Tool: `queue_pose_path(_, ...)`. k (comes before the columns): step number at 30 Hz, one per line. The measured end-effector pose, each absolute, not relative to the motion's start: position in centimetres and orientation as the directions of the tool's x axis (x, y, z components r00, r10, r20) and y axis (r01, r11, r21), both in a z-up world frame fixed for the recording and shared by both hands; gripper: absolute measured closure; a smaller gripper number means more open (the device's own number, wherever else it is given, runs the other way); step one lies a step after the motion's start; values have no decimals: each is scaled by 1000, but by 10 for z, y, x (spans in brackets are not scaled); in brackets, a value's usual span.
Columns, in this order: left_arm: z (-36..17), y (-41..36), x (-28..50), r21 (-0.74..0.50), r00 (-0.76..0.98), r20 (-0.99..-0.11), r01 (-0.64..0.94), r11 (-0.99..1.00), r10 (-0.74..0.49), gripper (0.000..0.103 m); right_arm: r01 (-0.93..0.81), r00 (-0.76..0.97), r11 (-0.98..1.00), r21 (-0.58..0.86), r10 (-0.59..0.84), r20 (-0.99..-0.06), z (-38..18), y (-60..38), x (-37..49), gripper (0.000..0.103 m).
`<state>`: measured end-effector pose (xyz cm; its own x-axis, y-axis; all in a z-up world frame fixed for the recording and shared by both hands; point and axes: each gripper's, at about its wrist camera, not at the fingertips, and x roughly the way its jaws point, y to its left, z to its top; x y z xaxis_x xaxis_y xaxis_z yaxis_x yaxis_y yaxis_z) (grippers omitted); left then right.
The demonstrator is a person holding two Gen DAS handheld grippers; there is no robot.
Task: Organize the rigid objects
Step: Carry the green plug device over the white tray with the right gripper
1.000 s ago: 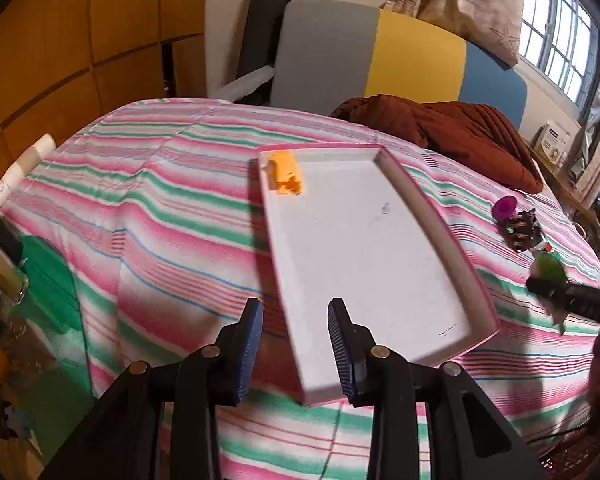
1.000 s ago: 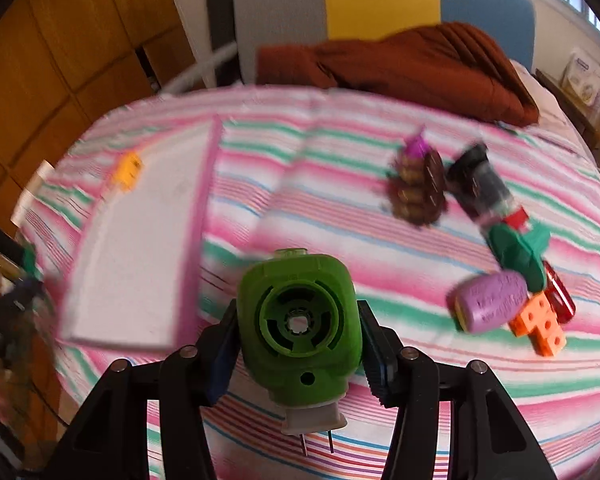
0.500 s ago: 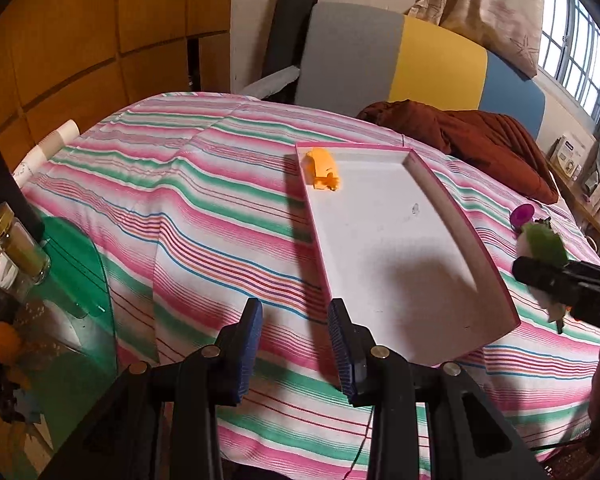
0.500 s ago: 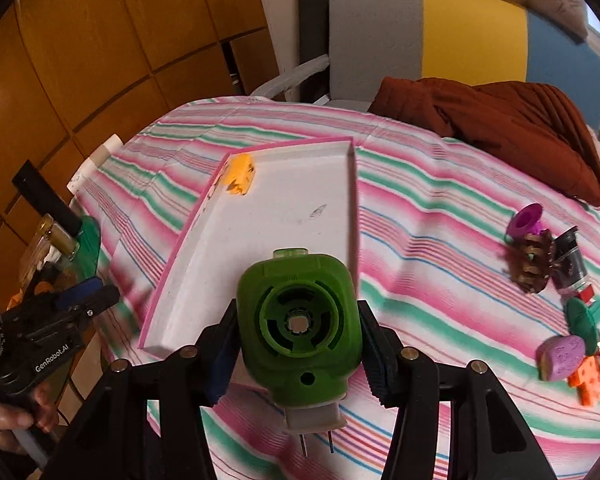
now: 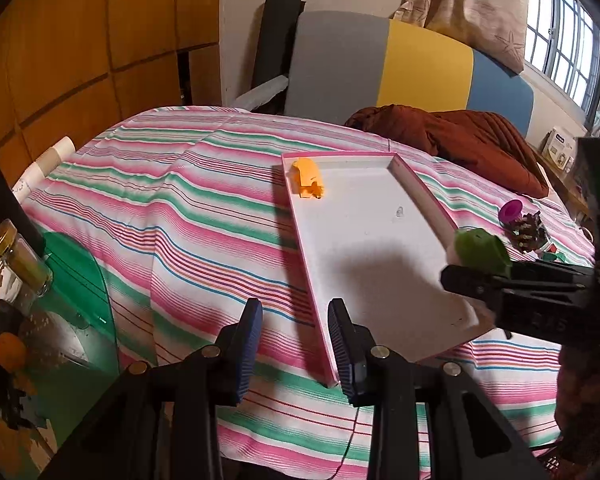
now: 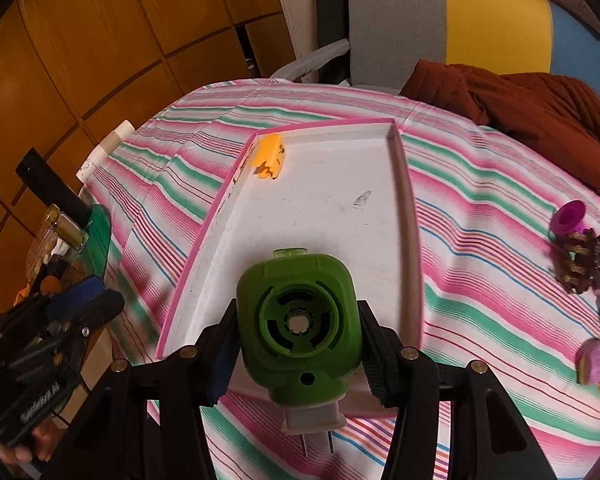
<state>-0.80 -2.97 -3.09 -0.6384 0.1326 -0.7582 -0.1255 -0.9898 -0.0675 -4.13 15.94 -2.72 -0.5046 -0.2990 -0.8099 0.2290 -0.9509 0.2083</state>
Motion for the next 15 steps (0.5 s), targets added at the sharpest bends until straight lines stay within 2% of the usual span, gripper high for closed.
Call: queue_pose_path(15, -37, -33, -9, -67, -630, -766, -117, -991, 127, 69, 223, -444, -949, 224, -303, -843, -46, 130, -78, 49)
